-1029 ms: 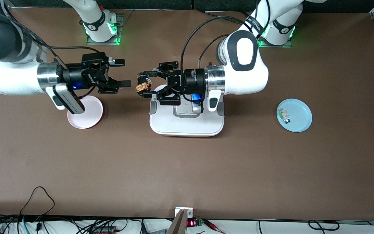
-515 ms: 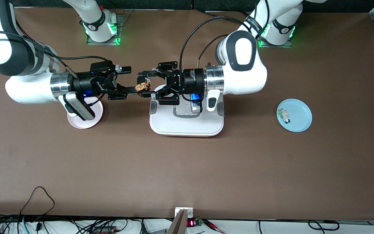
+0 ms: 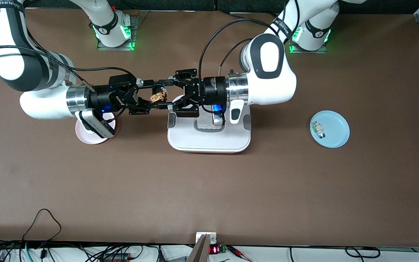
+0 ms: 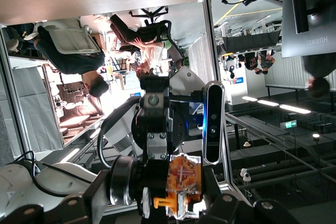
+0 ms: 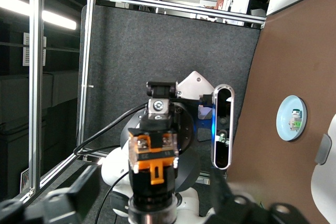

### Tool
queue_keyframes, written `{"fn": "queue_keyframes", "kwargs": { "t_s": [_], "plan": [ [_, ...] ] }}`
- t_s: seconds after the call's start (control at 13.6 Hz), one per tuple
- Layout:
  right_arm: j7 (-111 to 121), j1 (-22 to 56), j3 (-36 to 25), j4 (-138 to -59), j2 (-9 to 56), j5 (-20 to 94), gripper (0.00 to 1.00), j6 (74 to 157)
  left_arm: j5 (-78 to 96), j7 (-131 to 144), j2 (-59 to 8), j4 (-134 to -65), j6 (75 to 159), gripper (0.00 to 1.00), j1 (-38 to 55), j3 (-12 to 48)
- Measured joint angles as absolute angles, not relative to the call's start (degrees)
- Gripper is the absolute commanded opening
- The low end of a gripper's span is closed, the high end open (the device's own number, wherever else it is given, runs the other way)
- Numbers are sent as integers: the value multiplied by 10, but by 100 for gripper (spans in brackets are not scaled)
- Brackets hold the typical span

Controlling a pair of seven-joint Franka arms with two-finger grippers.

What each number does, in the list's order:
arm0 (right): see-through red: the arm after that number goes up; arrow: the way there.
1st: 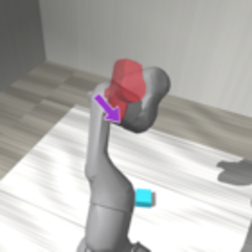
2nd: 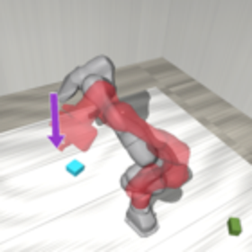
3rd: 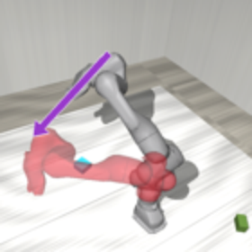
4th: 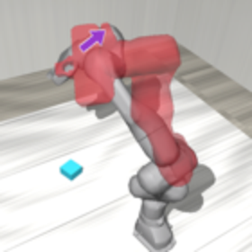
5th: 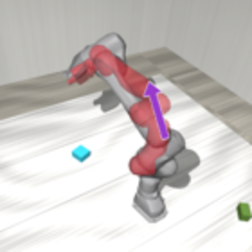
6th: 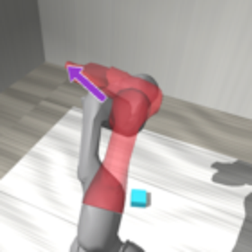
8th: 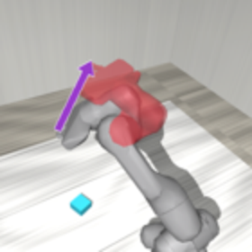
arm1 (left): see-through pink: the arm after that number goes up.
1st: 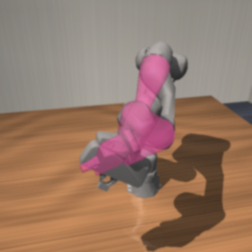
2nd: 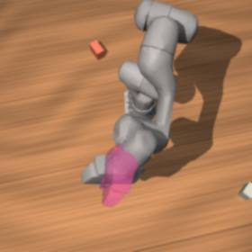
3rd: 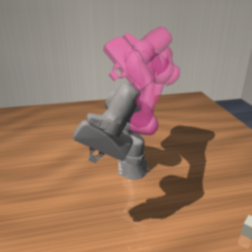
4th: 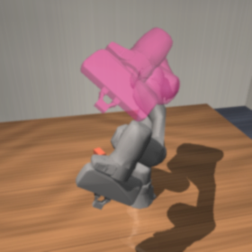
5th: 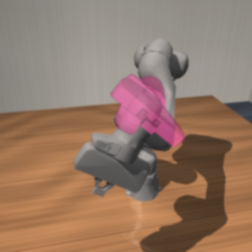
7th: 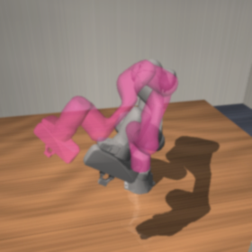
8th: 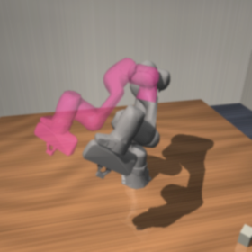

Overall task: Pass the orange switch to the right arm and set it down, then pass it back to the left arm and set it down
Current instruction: 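Close the right gripper on the switch held by the left gripper, then open the left gripper and withdraw while the right gripper carries switch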

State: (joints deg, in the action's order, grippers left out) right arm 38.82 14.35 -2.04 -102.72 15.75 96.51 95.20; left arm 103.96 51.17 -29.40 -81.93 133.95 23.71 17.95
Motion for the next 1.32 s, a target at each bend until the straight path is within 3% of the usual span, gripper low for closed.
{"fn": "queue_keyframes", "kwargs": {
  "t_s": [0.15, 0.29, 0.74, 0.81, 0.88, 0.96, 1.32],
  "plan": [
    [404, 144, -20, -1026, 157, 965, 34, 952, 1040, 512, -296, -819, 1341, 0, 237, 179],
    [412, 144, -21, -1026, 158, 965, 27, 954, 1040, 512, -296, -816, 1342, 0, 238, 179],
    [412, 144, -25, -1026, 158, 966, 23, 953, 1040, 510, -296, -814, 1355, 0, 241, 179],
    [412, 144, -25, -1026, 158, 966, 22, 953, 1040, 510, -296, -814, 1355, 7, 242, 179],
    [412, 144, -25, -1026, 158, 966, 22, 953, 1040, 509, -296, -814, 1355, 61, 242, 179],
    [412, 144, -25, -1026, 158, 966, 22, 953, 1039, 508, -296, -813, 1355, 99, 242, 179],
    [414, 147, -23, -1023, 154, 966, 20, 952, 992, 509, -297, -812, 1359, 100, 245, 178]
  ]
}}
